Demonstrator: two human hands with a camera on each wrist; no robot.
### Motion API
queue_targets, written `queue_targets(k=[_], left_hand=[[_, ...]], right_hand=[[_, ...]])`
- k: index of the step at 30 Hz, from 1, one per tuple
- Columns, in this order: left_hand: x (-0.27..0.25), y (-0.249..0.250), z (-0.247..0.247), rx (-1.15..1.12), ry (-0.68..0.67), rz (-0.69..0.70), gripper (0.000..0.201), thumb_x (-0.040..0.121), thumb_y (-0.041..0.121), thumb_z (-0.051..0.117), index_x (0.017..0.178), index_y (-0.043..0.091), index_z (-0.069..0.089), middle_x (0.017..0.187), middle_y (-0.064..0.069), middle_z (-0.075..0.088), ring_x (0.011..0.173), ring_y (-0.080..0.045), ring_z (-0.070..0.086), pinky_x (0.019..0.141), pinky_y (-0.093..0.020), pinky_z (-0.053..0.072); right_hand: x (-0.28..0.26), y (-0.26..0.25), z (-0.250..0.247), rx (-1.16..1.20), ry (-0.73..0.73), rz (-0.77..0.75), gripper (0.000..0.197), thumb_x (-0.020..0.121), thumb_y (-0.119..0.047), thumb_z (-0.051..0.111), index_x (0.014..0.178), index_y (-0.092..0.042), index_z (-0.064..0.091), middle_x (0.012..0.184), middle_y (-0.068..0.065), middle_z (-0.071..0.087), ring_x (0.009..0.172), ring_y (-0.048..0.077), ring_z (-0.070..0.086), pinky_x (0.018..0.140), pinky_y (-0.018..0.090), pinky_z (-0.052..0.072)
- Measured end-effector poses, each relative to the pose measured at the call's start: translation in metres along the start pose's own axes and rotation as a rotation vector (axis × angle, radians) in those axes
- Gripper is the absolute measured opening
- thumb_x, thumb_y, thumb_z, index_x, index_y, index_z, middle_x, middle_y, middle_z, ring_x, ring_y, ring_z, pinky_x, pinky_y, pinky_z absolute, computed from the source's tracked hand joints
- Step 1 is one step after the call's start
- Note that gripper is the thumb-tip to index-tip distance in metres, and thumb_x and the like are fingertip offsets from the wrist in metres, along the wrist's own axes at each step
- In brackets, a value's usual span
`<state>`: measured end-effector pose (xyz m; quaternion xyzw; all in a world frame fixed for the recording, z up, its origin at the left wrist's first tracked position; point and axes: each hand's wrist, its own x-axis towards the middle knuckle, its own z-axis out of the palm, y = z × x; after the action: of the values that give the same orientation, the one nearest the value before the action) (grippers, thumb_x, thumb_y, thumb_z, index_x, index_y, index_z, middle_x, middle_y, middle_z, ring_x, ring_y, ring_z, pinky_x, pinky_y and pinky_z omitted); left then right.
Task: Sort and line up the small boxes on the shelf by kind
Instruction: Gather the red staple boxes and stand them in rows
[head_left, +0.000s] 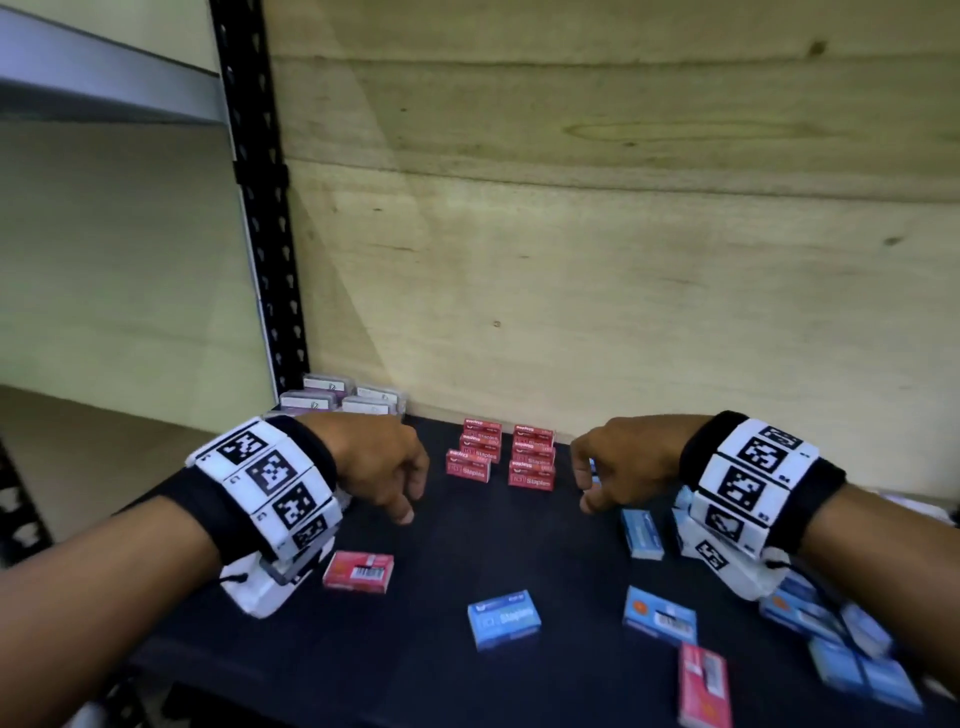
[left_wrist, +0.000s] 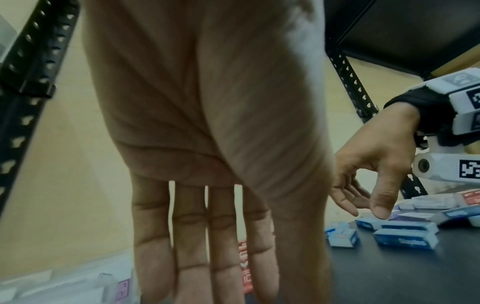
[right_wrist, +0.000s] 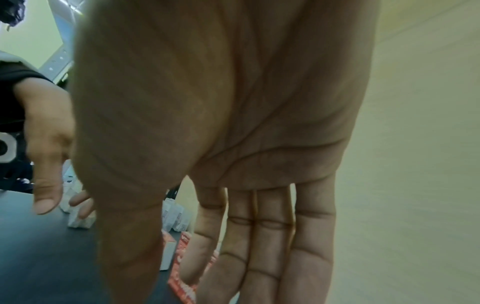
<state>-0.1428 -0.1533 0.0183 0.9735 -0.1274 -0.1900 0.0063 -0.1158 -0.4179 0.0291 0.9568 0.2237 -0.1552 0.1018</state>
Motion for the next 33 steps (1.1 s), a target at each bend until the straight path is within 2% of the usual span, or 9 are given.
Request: queue_targets(k=[5,9,12,14,20,24,27,29,33], left_hand=[[-0.024,0.000,0.020,0.002,-0.029,-0.046,0.039,0.078,0.044,0.078,0.111,0.028,0.065,0.099,0.012,0.067,0.092,-0.010,0.063,0.088,-0.028,0.052],[-0.034,-0.004,0.036,-0.001,-0.059,-0.053,0.038,0.072,0.041,0.084,0.103,0.032,0.065,0.096,0.015,0.068,0.091,-0.009,0.064,0.092,-0.032,0.052],[-0.040,-0.005,0.045,-0.023,-0.036,-0.045,0.033,0.072,0.031,0.086,0.099,0.032,0.066,0.091,0.014,0.071,0.087,-0.008,0.067,0.089,-0.034,0.054],[-0.042,-0.004,0.047,0.005,0.000,-0.036,0.033,0.074,0.028,0.084,0.102,0.031,0.066,0.093,0.013,0.071,0.088,-0.009,0.067,0.085,-0.031,0.054],[-0.044,0.000,0.053,0.060,0.047,0.008,0.033,0.081,0.032,0.078,0.111,0.034,0.065,0.099,0.014,0.067,0.084,-0.005,0.062,0.078,-0.025,0.050],[-0.041,0.008,0.053,0.102,0.061,0.068,0.037,0.087,0.035,0.072,0.123,0.036,0.063,0.112,0.014,0.067,0.094,-0.006,0.061,0.085,-0.024,0.048],[-0.037,0.013,0.054,0.119,0.081,0.086,0.038,0.090,0.035,0.068,0.127,0.034,0.062,0.116,0.013,0.068,0.099,-0.006,0.061,0.089,-0.023,0.047],[-0.035,0.015,0.054,0.129,0.092,0.094,0.038,0.091,0.035,0.066,0.128,0.032,0.062,0.117,0.012,0.068,0.102,-0.007,0.062,0.090,-0.023,0.047],[-0.033,0.018,0.050,0.106,0.072,0.106,0.033,0.094,0.034,0.062,0.127,0.030,0.064,0.116,0.013,0.069,0.102,-0.006,0.063,0.095,-0.027,0.049]], right_hand=[[-0.029,-0.002,0.014,0.053,-0.026,-0.028,0.015,0.087,-0.040,0.068,0.094,-0.033,0.057,0.084,-0.014,0.057,0.076,0.010,0.055,0.076,0.029,0.048],[-0.050,-0.005,0.028,0.143,-0.087,-0.045,0.020,0.087,-0.035,0.070,0.103,-0.024,0.063,0.091,-0.008,0.068,0.075,0.009,0.059,0.074,0.024,0.048],[-0.063,-0.007,0.036,0.160,-0.110,-0.043,0.025,0.085,-0.038,0.072,0.103,-0.022,0.064,0.097,0.000,0.074,0.076,0.010,0.060,0.071,0.024,0.048],[-0.071,-0.006,0.040,0.162,-0.121,-0.030,0.028,0.081,-0.045,0.074,0.099,-0.026,0.064,0.097,0.001,0.074,0.077,0.012,0.062,0.076,0.029,0.051],[-0.092,-0.003,0.056,0.181,-0.200,0.020,0.052,0.059,-0.066,0.082,0.090,-0.032,0.058,0.101,0.003,0.072,0.077,0.013,0.060,0.084,0.037,0.054],[-0.098,-0.005,0.062,0.205,-0.197,0.021,0.058,0.058,-0.064,0.084,0.097,-0.033,0.054,0.105,0.006,0.070,0.077,0.013,0.059,0.075,0.032,0.051],[-0.101,-0.007,0.066,0.189,-0.178,0.022,0.060,0.058,-0.060,0.086,0.100,-0.033,0.052,0.096,-0.006,0.065,0.078,0.011,0.057,0.071,0.028,0.046],[-0.102,-0.009,0.069,0.185,-0.167,0.008,0.058,0.062,-0.052,0.088,0.102,-0.032,0.052,0.091,-0.010,0.063,0.076,0.009,0.056,0.066,0.024,0.042],[-0.103,-0.010,0.075,0.197,-0.098,-0.046,0.046,0.069,-0.041,0.085,0.101,-0.033,0.053,0.100,-0.007,0.064,0.078,0.008,0.058,0.066,0.023,0.045]])
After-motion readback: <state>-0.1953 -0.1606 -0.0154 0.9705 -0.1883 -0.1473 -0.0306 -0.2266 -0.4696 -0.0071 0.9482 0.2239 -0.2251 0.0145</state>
